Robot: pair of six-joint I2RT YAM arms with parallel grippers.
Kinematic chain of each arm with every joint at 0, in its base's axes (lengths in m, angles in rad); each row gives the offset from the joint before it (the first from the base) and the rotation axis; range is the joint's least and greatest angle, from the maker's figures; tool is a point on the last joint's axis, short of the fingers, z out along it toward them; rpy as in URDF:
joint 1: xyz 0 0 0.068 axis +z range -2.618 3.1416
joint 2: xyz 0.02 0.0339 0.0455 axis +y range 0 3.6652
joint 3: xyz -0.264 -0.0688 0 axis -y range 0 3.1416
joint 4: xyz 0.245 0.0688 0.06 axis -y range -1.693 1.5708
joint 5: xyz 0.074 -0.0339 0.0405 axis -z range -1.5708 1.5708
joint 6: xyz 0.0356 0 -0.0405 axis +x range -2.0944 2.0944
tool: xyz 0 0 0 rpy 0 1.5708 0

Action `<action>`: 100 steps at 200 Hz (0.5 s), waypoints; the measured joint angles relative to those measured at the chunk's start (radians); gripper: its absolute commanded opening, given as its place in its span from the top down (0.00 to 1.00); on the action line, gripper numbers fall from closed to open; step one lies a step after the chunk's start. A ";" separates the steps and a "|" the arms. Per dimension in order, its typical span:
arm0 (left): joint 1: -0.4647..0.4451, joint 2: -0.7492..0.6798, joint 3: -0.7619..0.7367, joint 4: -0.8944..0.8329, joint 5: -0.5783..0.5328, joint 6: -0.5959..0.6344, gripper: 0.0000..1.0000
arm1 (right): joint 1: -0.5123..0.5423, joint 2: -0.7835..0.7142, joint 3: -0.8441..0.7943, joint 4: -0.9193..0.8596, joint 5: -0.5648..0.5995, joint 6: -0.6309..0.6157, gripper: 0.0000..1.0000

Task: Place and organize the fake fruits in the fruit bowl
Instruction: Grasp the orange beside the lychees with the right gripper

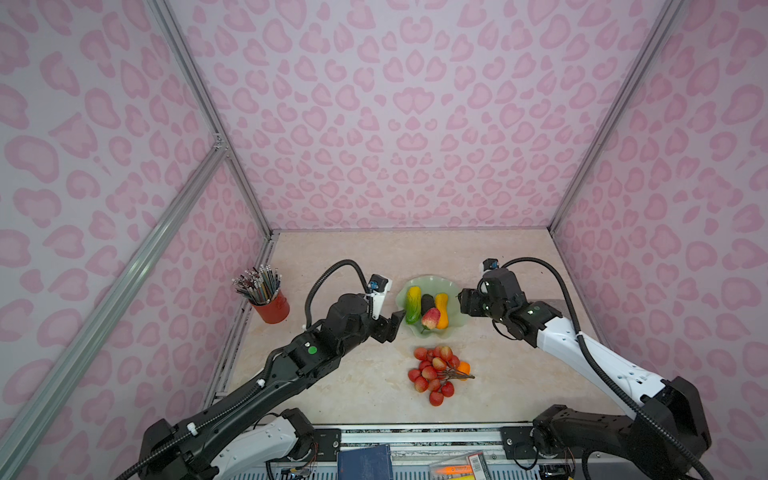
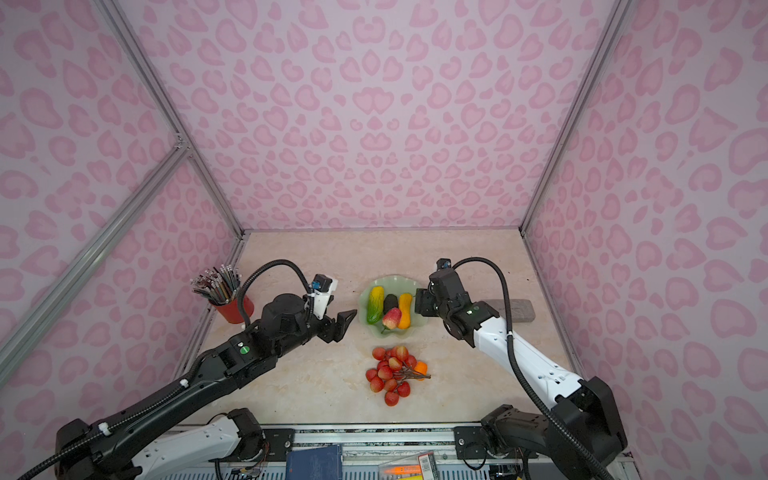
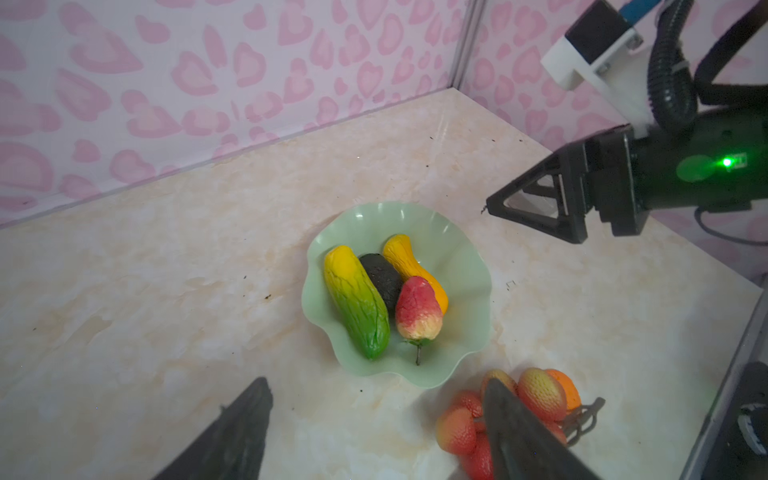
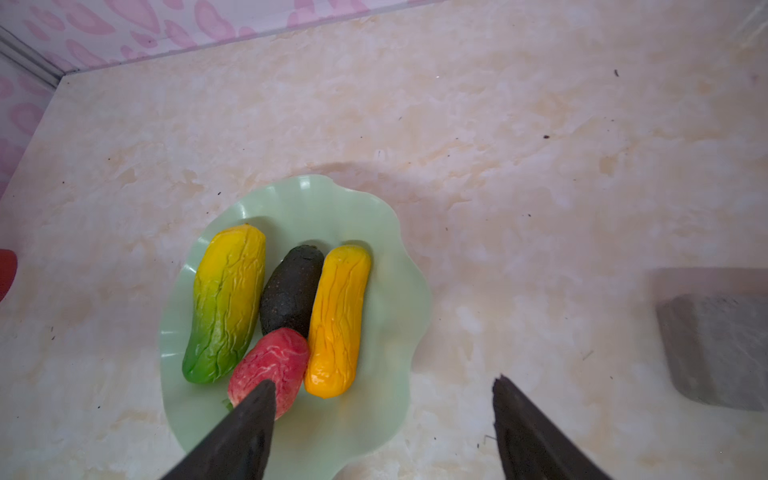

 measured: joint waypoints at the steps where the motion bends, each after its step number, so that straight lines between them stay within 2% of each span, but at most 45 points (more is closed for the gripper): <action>1: -0.001 0.002 0.001 0.000 0.000 0.002 0.20 | -0.001 -0.005 -0.004 -0.002 -0.003 0.002 0.20; 71: -0.034 0.118 0.031 0.022 0.023 0.043 0.20 | -0.007 -0.262 -0.295 -0.148 -0.127 0.124 0.29; 100: -0.036 0.119 0.026 0.045 0.023 0.045 0.20 | 0.032 -0.325 -0.373 -0.154 -0.186 0.197 0.30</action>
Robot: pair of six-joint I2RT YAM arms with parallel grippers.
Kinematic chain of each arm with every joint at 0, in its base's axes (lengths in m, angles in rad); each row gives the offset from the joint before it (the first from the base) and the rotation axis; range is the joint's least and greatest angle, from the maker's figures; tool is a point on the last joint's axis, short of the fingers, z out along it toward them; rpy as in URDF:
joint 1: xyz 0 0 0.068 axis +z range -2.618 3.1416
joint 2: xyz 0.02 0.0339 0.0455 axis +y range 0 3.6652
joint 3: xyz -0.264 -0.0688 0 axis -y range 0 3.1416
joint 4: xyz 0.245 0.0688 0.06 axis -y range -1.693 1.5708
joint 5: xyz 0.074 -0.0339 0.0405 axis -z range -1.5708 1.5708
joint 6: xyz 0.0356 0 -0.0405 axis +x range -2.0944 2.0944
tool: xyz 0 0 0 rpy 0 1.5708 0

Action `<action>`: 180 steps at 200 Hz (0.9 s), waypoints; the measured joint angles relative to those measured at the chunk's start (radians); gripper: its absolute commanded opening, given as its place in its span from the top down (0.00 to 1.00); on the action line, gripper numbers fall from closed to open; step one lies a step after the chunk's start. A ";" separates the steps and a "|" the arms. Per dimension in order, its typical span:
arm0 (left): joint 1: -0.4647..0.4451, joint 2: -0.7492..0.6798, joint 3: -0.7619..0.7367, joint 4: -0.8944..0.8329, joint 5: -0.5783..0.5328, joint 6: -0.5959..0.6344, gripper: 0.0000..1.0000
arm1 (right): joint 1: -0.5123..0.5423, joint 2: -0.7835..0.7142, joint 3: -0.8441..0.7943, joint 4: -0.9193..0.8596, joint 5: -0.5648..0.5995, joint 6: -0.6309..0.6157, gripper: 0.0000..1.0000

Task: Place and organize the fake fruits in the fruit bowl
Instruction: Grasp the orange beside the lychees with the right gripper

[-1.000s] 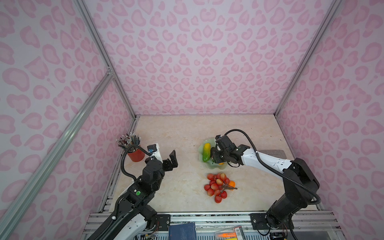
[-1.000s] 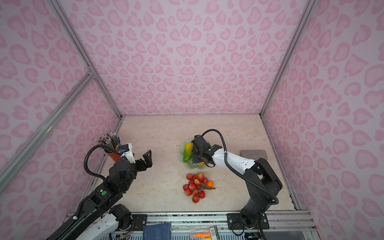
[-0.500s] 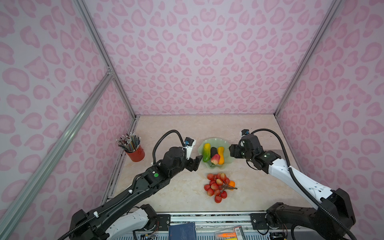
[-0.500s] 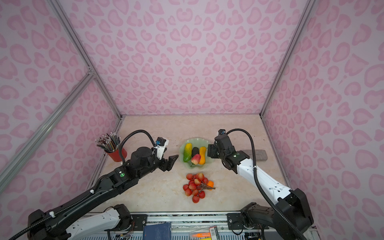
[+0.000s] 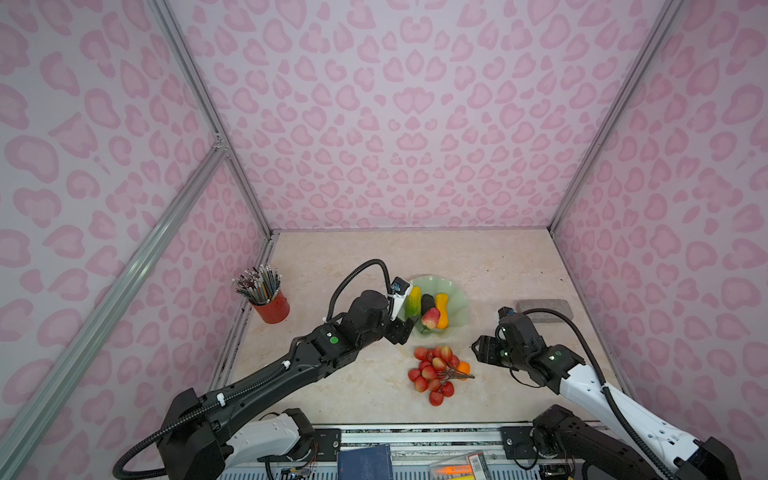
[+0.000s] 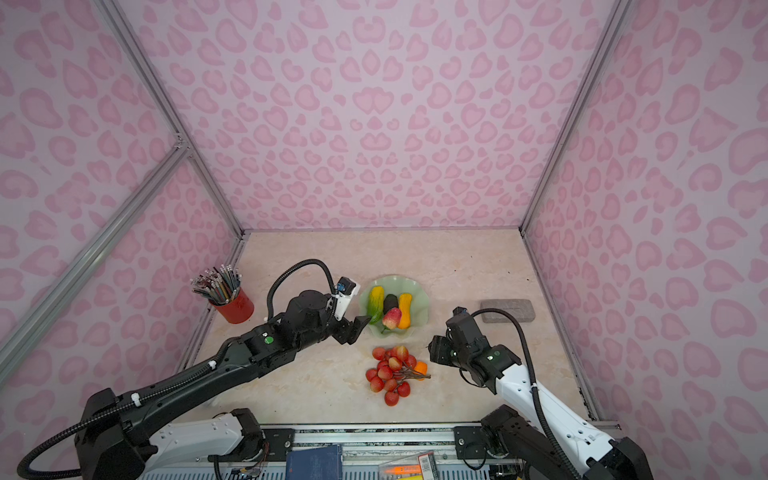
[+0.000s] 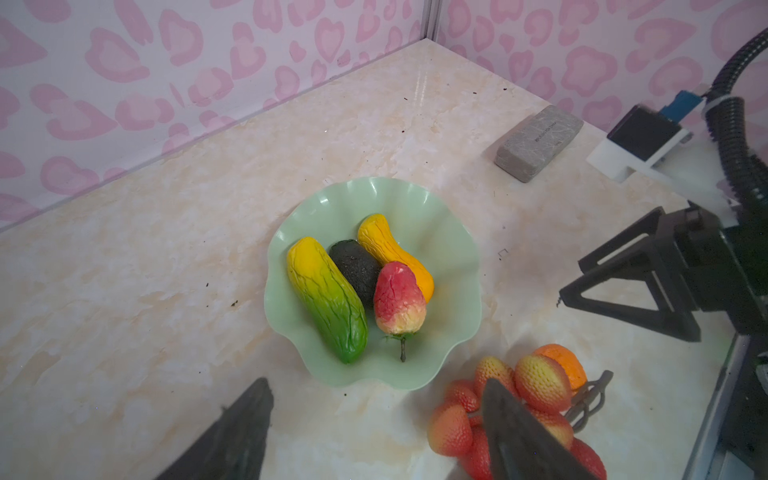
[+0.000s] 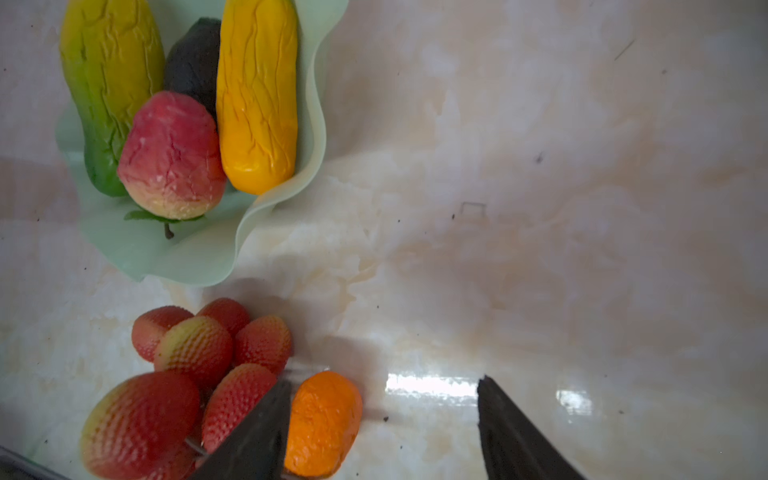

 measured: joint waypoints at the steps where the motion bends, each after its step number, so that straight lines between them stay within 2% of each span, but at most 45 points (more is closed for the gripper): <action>1: 0.000 0.000 0.000 0.001 0.000 0.000 0.20 | 0.001 0.000 -0.002 0.000 -0.002 0.002 0.30; 59: -0.001 -0.047 -0.036 0.022 -0.028 -0.023 0.19 | 0.133 0.109 -0.016 0.079 -0.055 0.099 0.37; 99: -0.001 -0.080 -0.059 0.028 -0.062 -0.034 0.19 | 0.153 0.180 -0.010 0.111 -0.061 0.119 0.44; 162: -0.001 -0.092 -0.064 0.028 -0.097 -0.042 0.19 | 0.179 0.242 -0.009 0.150 -0.057 0.128 0.43; 180: -0.001 -0.092 -0.065 0.028 -0.105 -0.042 0.18 | 0.189 0.271 -0.005 0.166 -0.057 0.129 0.47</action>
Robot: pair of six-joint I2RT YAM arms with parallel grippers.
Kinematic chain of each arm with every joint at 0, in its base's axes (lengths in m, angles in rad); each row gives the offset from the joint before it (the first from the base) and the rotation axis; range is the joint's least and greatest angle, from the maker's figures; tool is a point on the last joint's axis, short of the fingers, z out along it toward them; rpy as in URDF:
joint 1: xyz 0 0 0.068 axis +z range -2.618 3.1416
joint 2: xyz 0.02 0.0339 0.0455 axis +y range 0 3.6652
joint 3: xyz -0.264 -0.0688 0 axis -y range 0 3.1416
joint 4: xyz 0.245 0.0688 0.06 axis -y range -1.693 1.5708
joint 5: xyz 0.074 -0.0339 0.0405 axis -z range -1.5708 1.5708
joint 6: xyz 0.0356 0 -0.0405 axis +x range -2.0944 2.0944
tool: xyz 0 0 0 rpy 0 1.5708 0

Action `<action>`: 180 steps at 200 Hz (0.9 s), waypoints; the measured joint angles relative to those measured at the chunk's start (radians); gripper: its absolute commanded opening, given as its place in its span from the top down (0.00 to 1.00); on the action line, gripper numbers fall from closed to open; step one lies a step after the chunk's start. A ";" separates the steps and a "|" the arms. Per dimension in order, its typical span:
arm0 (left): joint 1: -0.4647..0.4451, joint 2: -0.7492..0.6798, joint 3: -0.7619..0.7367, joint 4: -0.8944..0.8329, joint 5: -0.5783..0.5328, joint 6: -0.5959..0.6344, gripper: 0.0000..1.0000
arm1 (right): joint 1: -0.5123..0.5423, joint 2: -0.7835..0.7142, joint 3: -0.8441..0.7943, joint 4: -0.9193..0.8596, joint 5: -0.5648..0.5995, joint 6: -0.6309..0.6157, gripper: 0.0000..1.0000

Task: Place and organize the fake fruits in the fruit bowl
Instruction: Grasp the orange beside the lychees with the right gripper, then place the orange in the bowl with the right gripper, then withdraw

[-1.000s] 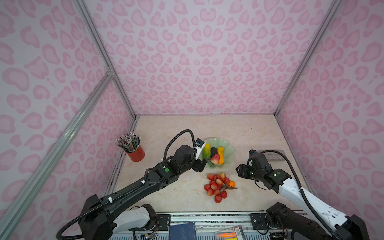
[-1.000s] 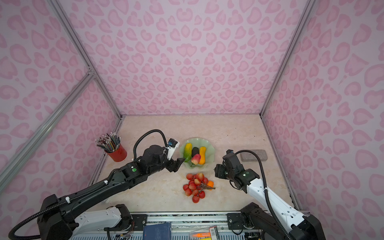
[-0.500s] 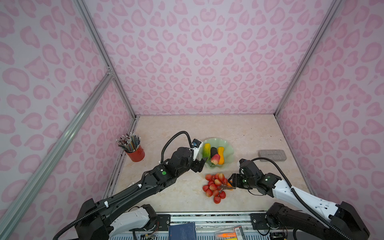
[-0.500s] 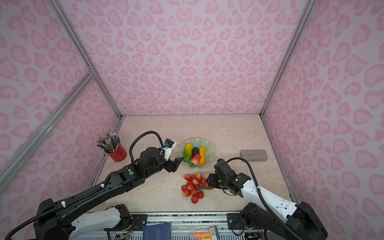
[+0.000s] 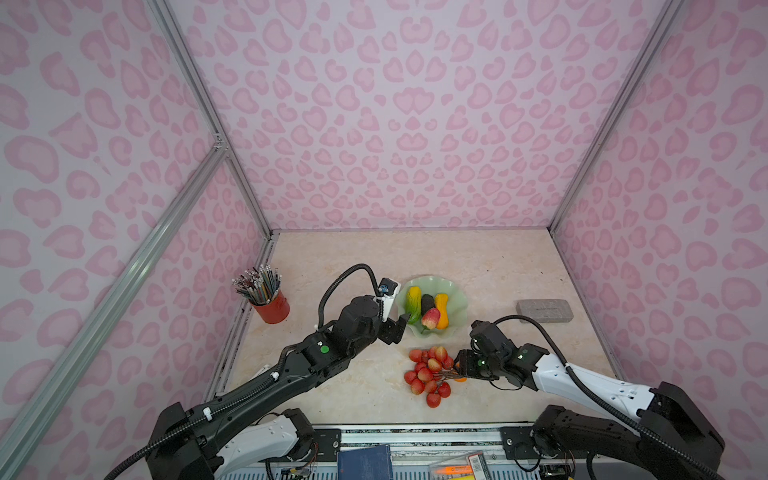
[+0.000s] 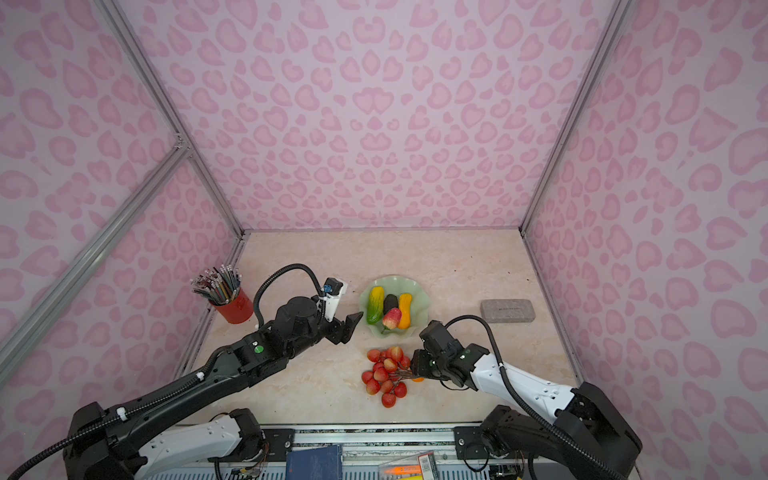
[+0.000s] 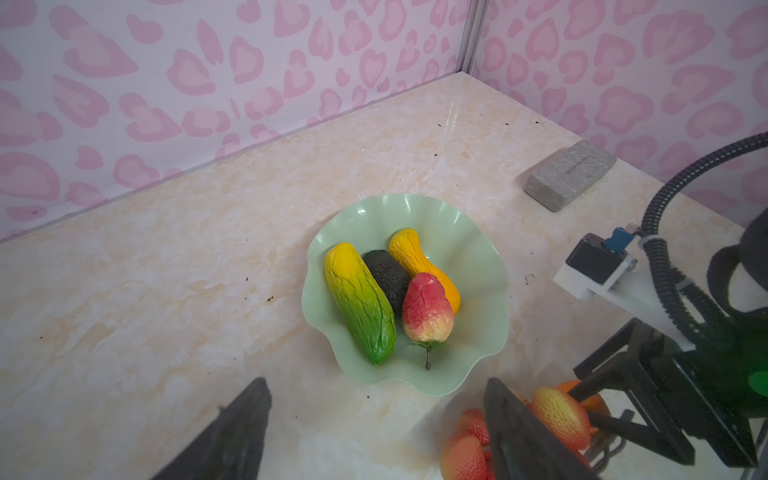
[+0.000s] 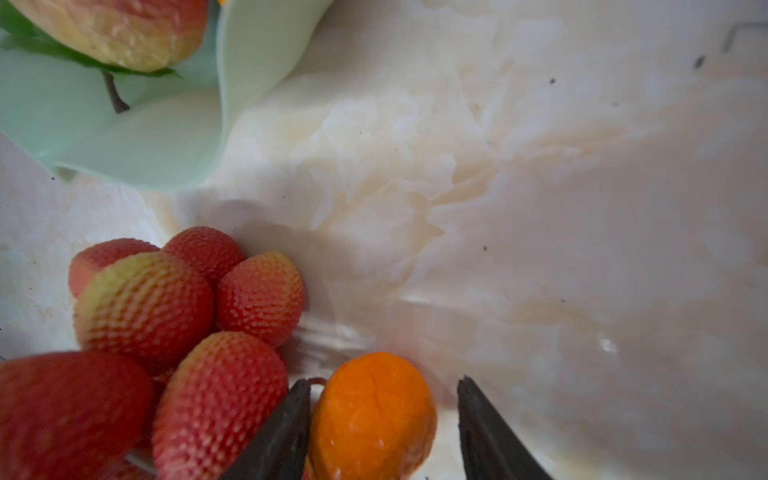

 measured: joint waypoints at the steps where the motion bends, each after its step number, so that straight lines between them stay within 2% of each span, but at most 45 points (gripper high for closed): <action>1: 0.000 0.000 0.000 0.000 0.000 0.000 0.18 | 0.001 0.001 0.000 0.001 0.000 0.000 0.48; 38: 0.000 -0.010 -0.008 0.000 -0.016 -0.001 0.18 | 0.014 0.016 0.000 0.019 0.006 0.011 0.67; 69: 0.000 -0.027 -0.018 0.000 -0.031 -0.003 0.18 | 0.005 -0.053 0.045 -0.048 0.089 -0.009 0.68; 120: 0.000 -0.044 -0.022 0.000 -0.032 -0.004 0.18 | -0.124 -0.172 0.169 -0.139 0.272 -0.134 0.68; 141: 0.000 -0.050 -0.022 0.000 -0.030 -0.004 0.19 | -0.134 -0.117 0.258 -0.122 0.303 -0.201 0.68; 180: 0.000 -0.050 -0.022 -0.001 -0.021 0.000 0.19 | -0.138 0.088 0.374 -0.034 0.335 -0.307 0.68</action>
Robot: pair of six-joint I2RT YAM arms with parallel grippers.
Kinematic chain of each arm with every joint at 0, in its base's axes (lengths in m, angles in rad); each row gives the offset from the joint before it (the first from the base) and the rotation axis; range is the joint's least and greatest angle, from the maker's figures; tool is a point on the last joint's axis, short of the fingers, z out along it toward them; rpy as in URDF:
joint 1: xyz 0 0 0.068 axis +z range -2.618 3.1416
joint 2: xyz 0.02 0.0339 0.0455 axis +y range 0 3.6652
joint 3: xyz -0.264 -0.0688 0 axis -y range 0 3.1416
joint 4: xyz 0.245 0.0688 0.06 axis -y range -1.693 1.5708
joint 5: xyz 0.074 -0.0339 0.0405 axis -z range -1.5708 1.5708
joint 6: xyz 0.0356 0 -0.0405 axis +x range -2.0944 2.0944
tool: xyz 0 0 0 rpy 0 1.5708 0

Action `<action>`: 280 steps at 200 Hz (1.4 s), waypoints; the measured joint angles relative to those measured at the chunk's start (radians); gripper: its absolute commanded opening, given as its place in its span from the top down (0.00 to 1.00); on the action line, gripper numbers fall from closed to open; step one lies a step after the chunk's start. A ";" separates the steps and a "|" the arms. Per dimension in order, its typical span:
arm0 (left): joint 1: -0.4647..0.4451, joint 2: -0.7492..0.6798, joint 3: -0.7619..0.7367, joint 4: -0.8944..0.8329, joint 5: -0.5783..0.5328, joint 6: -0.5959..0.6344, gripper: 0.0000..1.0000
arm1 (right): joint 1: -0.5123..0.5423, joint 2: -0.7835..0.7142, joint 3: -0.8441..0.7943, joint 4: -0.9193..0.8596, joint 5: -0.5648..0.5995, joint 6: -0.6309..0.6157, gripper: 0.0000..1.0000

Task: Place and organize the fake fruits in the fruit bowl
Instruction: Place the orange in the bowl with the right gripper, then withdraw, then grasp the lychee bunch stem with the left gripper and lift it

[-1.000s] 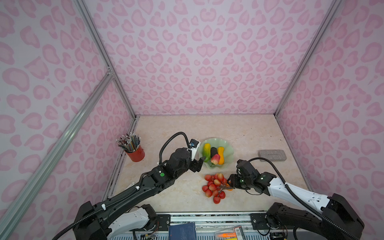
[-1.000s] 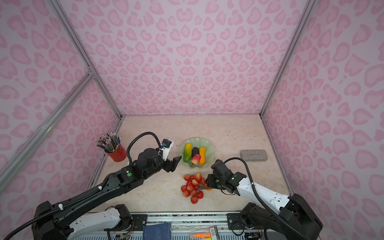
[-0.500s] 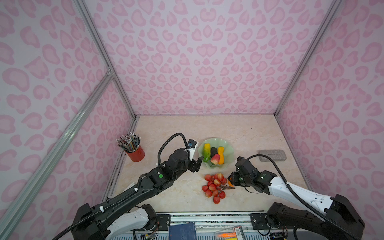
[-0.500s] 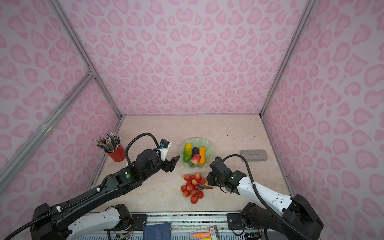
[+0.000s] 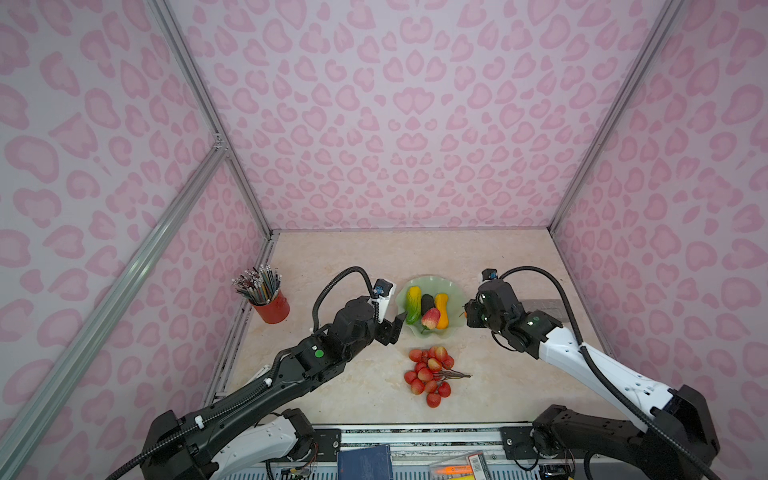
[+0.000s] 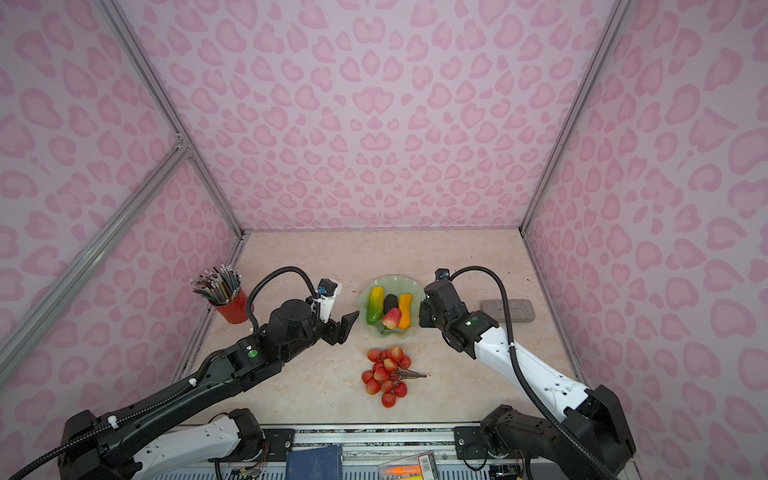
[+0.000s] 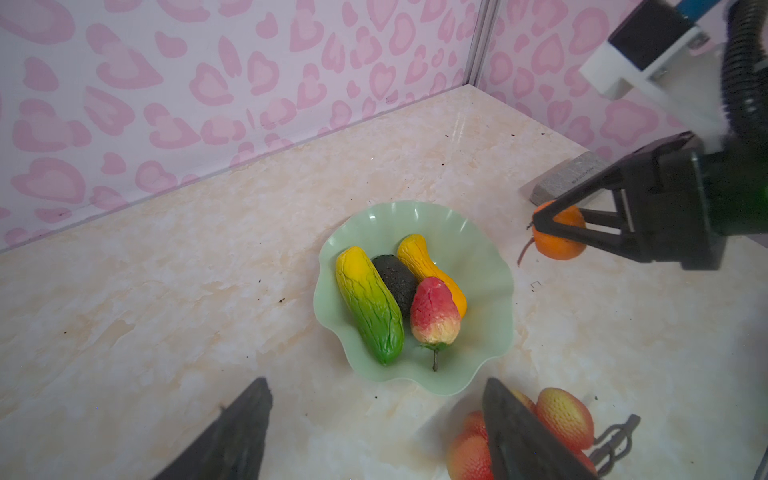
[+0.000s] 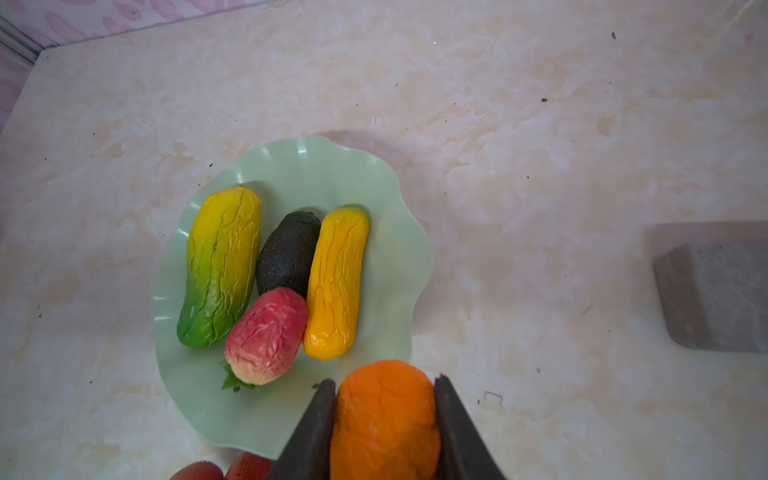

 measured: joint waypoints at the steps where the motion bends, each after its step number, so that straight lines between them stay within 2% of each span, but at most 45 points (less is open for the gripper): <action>1: 0.000 0.000 0.000 0.000 0.000 0.000 0.19 | 0.000 0.008 0.004 0.002 0.002 -0.003 0.68; 27: 0.000 -0.016 0.000 -0.007 0.000 0.000 0.19 | -0.002 0.160 0.072 0.030 0.016 -0.053 0.68; 52: 0.000 -0.030 0.000 -0.008 0.000 0.000 0.19 | -0.002 0.248 0.078 0.063 0.016 -0.076 0.65; 62: 0.000 -0.030 0.000 -0.012 0.000 0.001 0.20 | -0.002 0.280 0.085 0.068 0.016 -0.083 0.62; 84: -0.002 -0.022 0.014 -0.036 0.010 0.008 0.22 | -0.002 0.333 0.104 0.096 0.008 -0.091 0.46; 110: -0.025 -0.003 0.039 -0.046 0.025 0.023 0.22 | -0.005 0.340 0.113 0.097 -0.012 -0.095 0.34; 149: -0.108 0.069 0.105 -0.062 0.030 0.064 0.24 | -0.042 0.204 0.116 0.106 -0.037 -0.095 0.22; 198: -0.280 0.269 0.223 -0.109 0.026 0.153 0.27 | -0.207 -0.072 -0.035 0.152 -0.056 -0.038 0.03; 241: -0.409 0.483 0.360 -0.205 0.054 0.241 0.32 | -0.372 -0.229 -0.193 0.173 -0.121 -0.002 0.03; 280: -0.439 0.628 0.427 -0.262 0.096 0.276 0.34 | -0.439 -0.301 -0.266 0.167 -0.190 0.019 0.03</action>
